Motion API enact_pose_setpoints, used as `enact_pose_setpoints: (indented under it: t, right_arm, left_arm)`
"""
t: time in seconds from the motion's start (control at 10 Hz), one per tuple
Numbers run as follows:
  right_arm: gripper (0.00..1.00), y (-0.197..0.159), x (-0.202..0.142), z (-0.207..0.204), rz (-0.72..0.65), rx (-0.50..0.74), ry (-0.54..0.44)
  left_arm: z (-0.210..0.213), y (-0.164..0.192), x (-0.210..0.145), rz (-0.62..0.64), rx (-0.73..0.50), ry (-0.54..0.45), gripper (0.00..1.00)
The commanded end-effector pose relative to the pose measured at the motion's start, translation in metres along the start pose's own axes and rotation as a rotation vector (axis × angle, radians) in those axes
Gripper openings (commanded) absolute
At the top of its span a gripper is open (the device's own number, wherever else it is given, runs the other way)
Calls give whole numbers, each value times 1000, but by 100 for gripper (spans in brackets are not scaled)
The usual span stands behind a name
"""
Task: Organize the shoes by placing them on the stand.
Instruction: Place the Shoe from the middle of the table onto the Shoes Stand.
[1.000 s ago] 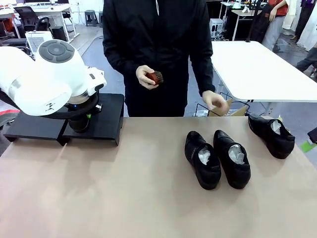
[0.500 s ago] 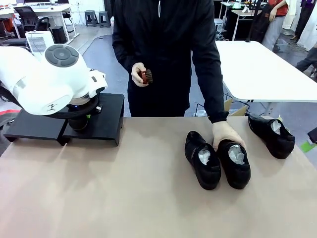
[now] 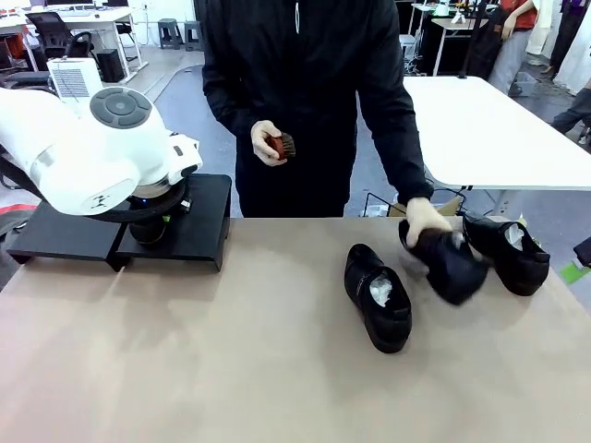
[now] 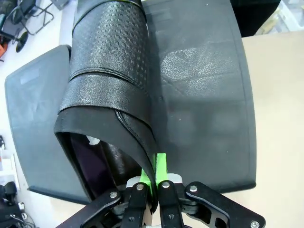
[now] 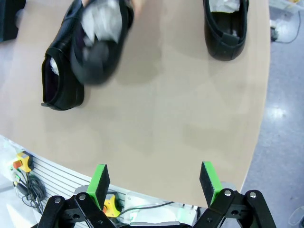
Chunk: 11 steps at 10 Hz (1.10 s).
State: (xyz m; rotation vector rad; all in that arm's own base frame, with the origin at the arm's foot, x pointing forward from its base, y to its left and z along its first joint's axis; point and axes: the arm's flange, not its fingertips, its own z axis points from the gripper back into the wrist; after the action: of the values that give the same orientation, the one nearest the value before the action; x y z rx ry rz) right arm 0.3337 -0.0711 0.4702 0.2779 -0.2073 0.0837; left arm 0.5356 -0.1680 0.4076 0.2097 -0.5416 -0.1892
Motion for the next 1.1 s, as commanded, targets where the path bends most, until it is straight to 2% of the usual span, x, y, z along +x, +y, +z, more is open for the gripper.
enact_pose_setpoints:
  t: [0.0, 0.1, 0.5, 0.6, 1.0]
  right_arm:
    - [100, -1, -1, 1, 14, -1, -3]
    - [100, -1, -1, 1, 14, -1, -3]
    - [100, -1, -1, 1, 14, -1, -3]
    - [100, -1, -1, 1, 14, -1, -3]
    - [100, -1, -1, 1, 14, -1, -3]
  left_arm:
    - [-1, 2, 3, 26, 27, 17, 0]
    - [-3, 2, 2, 26, 26, 27, 7]
    - [0, 5, 3, 49, 32, 24, 84]
    - [2, 6, 4, 63, 36, 3, 100]
    - [25, 16, 2, 107, 19, -6, 100]
